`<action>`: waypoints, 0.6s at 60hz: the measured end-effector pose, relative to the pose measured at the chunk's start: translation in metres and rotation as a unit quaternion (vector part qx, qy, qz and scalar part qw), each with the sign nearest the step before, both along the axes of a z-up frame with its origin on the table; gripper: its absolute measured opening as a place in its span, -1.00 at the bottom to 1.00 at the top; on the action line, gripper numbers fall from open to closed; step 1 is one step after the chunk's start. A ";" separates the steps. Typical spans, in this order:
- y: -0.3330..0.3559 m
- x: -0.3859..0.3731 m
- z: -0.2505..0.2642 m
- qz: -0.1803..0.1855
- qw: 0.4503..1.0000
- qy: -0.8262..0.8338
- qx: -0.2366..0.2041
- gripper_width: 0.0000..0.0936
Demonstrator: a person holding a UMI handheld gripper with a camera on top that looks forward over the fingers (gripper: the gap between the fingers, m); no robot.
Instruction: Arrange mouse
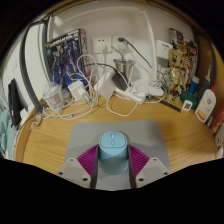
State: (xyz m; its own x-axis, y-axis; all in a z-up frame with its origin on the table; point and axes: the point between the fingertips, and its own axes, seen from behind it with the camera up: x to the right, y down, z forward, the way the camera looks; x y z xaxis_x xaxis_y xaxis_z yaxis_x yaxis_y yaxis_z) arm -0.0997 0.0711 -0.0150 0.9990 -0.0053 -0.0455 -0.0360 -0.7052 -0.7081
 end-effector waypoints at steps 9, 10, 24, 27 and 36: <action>-0.002 0.000 -0.002 0.002 0.999 -0.021 -0.024 0.22; -0.003 0.001 -0.001 0.001 0.999 -0.024 -0.027 0.34; -0.035 0.003 0.065 -0.039 0.999 -0.032 0.007 0.48; -0.049 -0.001 0.086 -0.040 0.999 -0.035 0.015 0.48; -0.096 -0.014 0.156 -0.037 0.997 -0.043 0.049 0.48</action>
State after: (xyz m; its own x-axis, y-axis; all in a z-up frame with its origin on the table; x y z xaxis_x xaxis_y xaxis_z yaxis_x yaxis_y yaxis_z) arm -0.1136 -0.0253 0.1412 0.9962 -0.0784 0.0375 -0.0204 -0.6300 -0.7763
